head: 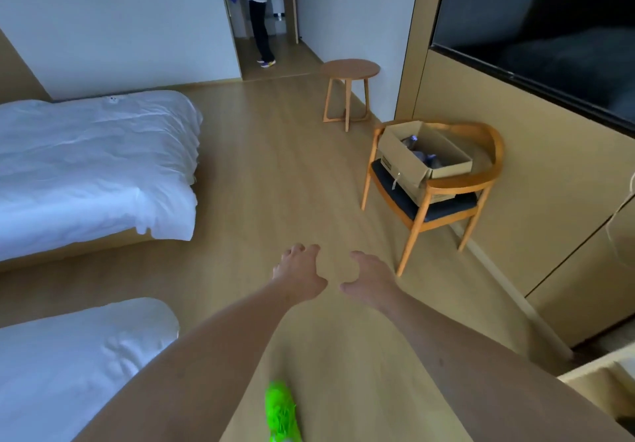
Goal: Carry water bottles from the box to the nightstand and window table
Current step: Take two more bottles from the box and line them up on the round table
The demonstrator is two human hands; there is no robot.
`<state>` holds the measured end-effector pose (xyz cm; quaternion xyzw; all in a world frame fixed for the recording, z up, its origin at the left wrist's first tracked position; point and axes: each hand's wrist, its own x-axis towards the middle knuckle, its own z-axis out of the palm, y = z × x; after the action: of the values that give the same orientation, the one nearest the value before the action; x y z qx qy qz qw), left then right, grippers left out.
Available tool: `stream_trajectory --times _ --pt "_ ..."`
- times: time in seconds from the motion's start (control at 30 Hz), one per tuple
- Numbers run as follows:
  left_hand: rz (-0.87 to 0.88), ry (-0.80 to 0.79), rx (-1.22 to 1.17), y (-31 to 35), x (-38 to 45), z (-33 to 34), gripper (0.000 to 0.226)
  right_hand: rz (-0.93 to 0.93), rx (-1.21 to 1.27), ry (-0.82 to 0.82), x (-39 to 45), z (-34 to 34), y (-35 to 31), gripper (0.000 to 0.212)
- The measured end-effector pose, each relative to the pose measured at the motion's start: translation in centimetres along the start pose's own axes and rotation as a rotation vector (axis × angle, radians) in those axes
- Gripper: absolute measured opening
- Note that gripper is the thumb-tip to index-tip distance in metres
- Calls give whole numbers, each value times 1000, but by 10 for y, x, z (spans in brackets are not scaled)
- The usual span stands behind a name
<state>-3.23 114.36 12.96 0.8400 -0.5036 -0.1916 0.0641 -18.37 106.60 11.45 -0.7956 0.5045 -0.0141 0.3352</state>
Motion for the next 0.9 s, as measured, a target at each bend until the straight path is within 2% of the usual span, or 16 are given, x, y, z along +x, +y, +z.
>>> stream_trajectory --times 0.3,0.5,0.67,0.83,0.9 --pt "127 -99 -26 17 230 -35 76 182 83 68 192 -51 1 84" --pt "247 -61 -55 63 361 -85 65 317 82 167 285 -118 4 79" --pt "356 -125 25 103 439 -80 60 413 95 215 359 -152 19 52" --pt "400 -153 25 143 535 -78 64 398 203 232 456 -182 42 67" --pt "392 -162 36 157 575 -83 67 385 230 245 499 -199 53 66"
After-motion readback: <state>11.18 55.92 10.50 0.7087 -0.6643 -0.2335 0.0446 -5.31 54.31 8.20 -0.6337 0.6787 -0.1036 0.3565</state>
